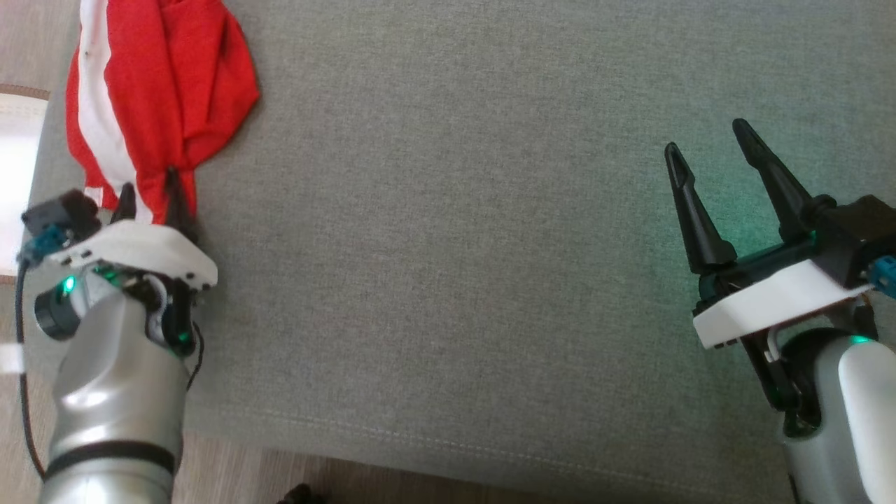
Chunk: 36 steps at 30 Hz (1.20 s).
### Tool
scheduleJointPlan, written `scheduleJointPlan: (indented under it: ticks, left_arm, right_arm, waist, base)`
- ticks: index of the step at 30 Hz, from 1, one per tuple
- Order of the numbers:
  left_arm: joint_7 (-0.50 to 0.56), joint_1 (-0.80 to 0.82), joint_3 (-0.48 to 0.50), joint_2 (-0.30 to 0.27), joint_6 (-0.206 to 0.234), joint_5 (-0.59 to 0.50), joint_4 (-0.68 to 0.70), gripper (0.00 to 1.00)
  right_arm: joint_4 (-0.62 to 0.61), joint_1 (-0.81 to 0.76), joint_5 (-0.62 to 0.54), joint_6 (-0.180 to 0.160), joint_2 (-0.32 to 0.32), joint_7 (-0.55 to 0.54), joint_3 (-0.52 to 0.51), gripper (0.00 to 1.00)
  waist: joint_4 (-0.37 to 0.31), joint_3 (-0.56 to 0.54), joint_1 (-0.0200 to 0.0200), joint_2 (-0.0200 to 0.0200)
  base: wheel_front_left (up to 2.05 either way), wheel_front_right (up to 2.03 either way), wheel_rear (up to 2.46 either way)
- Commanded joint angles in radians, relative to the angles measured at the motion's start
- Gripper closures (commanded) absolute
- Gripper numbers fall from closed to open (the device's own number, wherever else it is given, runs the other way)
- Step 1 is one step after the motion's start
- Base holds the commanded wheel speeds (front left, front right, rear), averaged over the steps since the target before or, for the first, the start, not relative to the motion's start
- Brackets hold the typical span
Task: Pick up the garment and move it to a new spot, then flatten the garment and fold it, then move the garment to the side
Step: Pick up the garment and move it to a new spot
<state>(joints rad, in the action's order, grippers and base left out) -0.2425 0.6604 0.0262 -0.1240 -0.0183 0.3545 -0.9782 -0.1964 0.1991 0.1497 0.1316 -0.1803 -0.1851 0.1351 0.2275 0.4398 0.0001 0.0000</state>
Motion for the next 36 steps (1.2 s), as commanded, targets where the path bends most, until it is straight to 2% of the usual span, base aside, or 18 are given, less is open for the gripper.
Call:
scheduleJointPlan:
  ticks: [1,6,11,20,27,30,36]
  left_arm:
    - [0.001,0.014,0.028,-0.05,-0.004,0.0,-0.006,1.0]
    - [-0.018,0.047,0.027,-0.061,0.007,-0.027,0.014,1.0]
    - [-0.019,-0.015,0.062,-0.059,0.029,-0.078,0.245,1.0]
    - [-0.019,-0.206,0.076,-0.031,0.033,-0.164,0.651,1.0]
    - [0.014,-0.356,-0.004,0.007,0.033,-0.205,0.852,1.0]
    - [0.038,-0.391,-0.045,0.02,0.022,-0.21,0.893,1.0]
    - [0.102,-0.435,-0.208,0.048,-0.037,-0.225,0.933,1.0]
  right_arm:
    - [-0.035,0.016,0.004,-0.001,-0.005,-0.006,0.022,0.0]
    - [-0.041,0.02,0.003,-0.001,-0.006,-0.008,0.01,0.0]
    - [-0.036,0.017,0.005,-0.001,0.003,0.005,-0.008,0.0]
    - [0.008,-0.007,0.022,-0.001,0.038,0.05,-0.007,0.0]
    - [0.037,-0.043,0.039,-0.001,0.066,0.08,-0.009,0.0]
    - [0.042,-0.053,0.042,-0.001,0.074,0.085,-0.009,0.0]
    - [0.046,-0.06,0.049,-0.001,0.087,0.098,-0.005,0.0]
  waist:
    - [0.001,-0.002,-0.0001,0.0]
    - [0.004,-0.005,-0.0001,0.0]
    - [-0.003,-0.046,-0.0001,0.0]
    - [-0.059,-0.171,-0.0001,0.0]
    - [-0.134,-0.236,-0.0001,0.0]
    - [-0.163,-0.245,-0.0001,0.0]
    - [-0.264,-0.238,-0.0001,0.0]
  base:
    - [0.0,0.0,0.0]
    - [0.0,0.0,0.0]
    - [0.0,0.0,0.0]
    - [0.0,0.0,0.0]
    - [0.0,0.0,0.0]
    - [0.0,0.0,0.0]
    - [0.0,0.0,0.0]
